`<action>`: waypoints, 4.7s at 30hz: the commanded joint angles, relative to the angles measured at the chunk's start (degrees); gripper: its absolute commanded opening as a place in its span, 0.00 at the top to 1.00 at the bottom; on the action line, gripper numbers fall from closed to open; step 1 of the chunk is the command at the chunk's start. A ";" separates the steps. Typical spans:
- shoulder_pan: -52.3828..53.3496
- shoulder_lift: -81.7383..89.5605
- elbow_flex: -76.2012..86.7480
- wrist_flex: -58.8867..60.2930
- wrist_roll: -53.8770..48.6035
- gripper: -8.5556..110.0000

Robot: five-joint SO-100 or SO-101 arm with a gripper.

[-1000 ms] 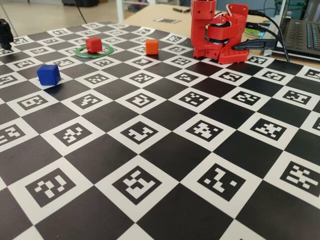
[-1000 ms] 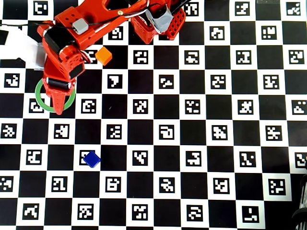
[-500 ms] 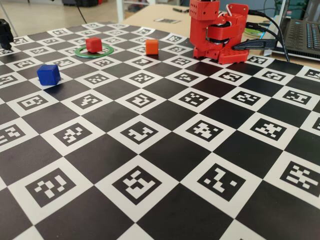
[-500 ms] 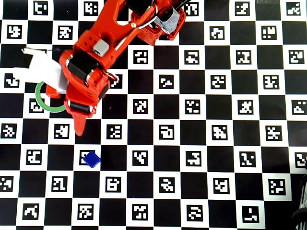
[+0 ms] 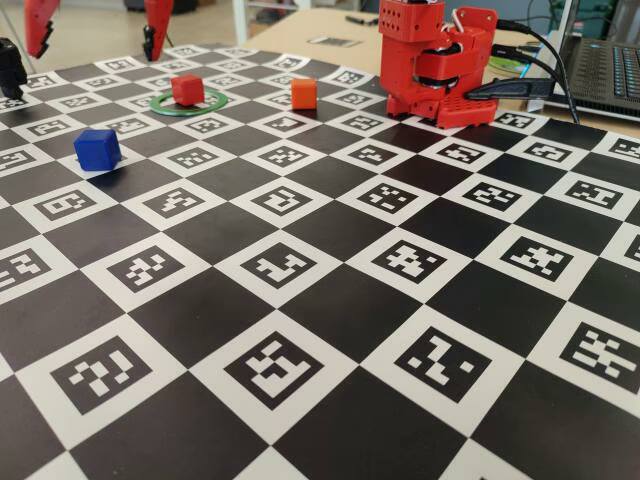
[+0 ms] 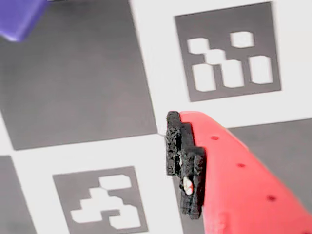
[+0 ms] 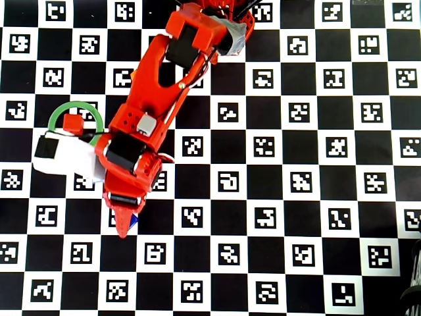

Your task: Grab the red cube then put it in the green circle then put the blue cube on top and finally the orange cube on top

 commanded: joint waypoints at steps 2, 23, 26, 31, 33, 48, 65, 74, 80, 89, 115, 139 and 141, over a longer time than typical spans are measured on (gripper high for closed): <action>-0.62 -2.55 -10.02 2.29 -0.88 0.49; 1.23 -17.67 -15.38 -6.42 1.23 0.49; 1.23 -18.28 -15.38 -7.03 1.76 0.49; 1.32 -18.46 -15.64 -7.38 3.25 0.49; 1.32 -18.46 -15.82 -7.38 4.48 0.49; 1.41 -18.37 -16.08 -9.23 19.60 0.50; 1.23 -18.28 -16.17 -10.28 29.79 0.51; 0.62 -18.28 -16.17 -10.63 32.34 0.52; 0.53 -18.37 -15.91 -10.81 32.96 0.52; -0.26 -18.46 -15.73 -11.07 33.05 0.61; 0.70 -8.79 -13.97 -8.17 26.28 0.83; 22.15 33.93 22.15 1.14 -25.58 0.83; 23.82 35.33 23.64 1.14 -28.21 0.83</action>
